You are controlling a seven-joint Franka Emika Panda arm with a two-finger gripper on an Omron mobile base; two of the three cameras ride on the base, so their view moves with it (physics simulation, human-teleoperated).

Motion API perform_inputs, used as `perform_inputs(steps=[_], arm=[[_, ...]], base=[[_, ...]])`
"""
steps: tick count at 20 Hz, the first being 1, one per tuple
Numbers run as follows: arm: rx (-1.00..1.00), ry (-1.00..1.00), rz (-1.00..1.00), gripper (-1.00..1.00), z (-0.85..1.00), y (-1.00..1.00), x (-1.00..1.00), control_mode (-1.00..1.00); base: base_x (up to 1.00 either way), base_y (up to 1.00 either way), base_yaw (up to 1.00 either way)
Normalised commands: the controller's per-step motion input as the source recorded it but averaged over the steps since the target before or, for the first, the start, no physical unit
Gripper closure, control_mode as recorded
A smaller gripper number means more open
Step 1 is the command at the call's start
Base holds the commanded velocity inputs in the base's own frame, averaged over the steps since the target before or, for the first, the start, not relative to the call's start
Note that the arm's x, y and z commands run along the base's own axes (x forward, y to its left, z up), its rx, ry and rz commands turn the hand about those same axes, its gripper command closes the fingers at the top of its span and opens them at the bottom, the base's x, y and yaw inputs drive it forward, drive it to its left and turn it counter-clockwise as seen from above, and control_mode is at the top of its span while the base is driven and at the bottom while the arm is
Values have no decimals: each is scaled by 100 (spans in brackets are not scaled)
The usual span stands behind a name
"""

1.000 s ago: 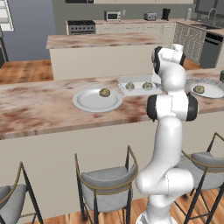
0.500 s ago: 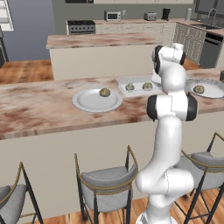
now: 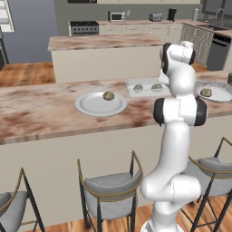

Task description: Place two dumplings into each of the tupperware containers and then place the containers in the fridge.

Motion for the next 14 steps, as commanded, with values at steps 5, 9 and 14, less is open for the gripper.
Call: perform_inputs(steps=[5, 9, 14], arm=[[-2, -2, -15, 100, 35, 39, -96, -100], [-4, -7, -8, 100, 9, 93, -100, -100], [-5, -3, -17, 100, 31, 62, -99, -100]], base=[[0, 0, 0], [0, 0, 0], [0, 0, 0]])
